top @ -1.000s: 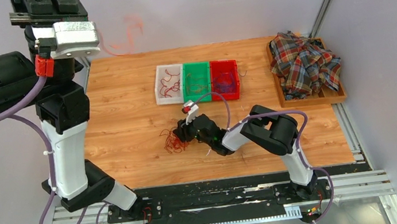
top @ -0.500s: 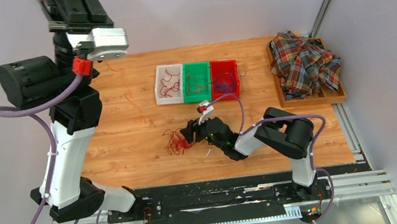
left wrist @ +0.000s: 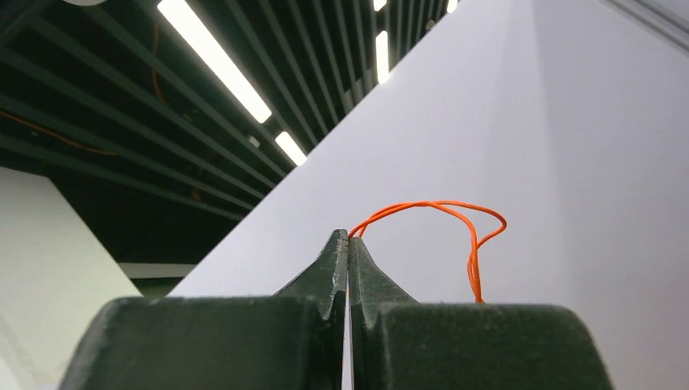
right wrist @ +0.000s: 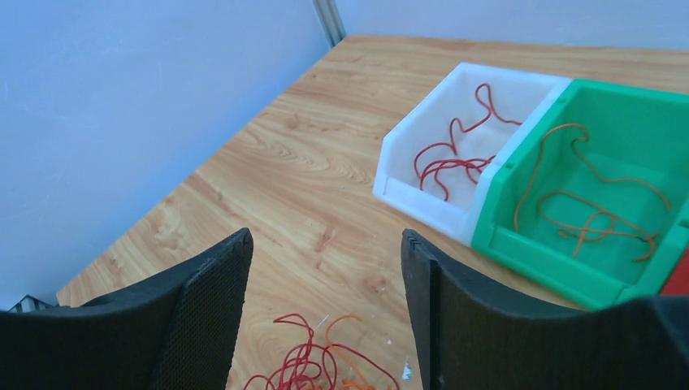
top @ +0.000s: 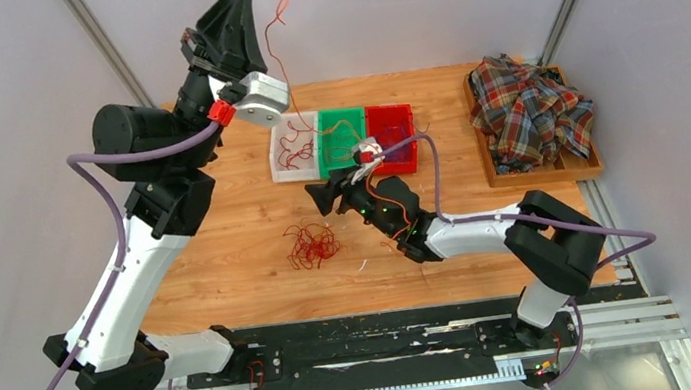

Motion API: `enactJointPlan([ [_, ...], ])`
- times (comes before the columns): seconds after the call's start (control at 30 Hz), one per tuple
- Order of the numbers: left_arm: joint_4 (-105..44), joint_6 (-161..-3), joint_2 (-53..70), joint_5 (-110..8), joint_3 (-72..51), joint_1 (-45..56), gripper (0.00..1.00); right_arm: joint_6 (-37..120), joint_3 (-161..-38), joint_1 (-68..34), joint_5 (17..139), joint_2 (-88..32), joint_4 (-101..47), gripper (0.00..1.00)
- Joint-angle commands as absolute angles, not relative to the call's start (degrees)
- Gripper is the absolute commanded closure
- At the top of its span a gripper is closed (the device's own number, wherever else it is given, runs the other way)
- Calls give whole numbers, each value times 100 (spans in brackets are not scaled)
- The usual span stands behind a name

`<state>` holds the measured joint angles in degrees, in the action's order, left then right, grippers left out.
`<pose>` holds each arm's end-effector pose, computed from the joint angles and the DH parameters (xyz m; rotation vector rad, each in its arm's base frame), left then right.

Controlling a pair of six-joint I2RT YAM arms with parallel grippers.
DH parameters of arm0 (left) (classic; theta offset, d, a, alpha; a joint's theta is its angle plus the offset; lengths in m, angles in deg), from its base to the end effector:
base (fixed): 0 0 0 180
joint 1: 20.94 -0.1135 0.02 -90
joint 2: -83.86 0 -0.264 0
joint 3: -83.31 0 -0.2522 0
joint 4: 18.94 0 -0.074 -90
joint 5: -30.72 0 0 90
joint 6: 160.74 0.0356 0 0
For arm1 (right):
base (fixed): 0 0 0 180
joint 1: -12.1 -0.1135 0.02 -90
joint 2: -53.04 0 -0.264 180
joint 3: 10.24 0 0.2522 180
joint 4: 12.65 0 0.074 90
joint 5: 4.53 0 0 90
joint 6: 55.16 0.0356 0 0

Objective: Untangle the cables

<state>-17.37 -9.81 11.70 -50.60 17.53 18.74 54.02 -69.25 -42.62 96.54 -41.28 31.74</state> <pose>0.1546 -0.1353 0.6091 0.7155 0.4072 0.2885 0.2096 0.2844 0.2482 -0.2899 1.4524 0.9232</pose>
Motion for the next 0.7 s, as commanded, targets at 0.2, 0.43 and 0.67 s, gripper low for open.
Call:
enactJointPlan([
  [0.2,-1692,-1327,1058,-5158,1343,2006,100,5310,-6178,-3963,10065,-3623,3373,33],
  [0.43,-1402,-1441,711,-5397,1815,2107,100,5747,-5716,-3416,10876,-3424,2591,33],
  [0.67,-1179,-1370,614,-5540,1749,2107,99,5962,-5124,-3017,11061,-3058,2790,33],
])
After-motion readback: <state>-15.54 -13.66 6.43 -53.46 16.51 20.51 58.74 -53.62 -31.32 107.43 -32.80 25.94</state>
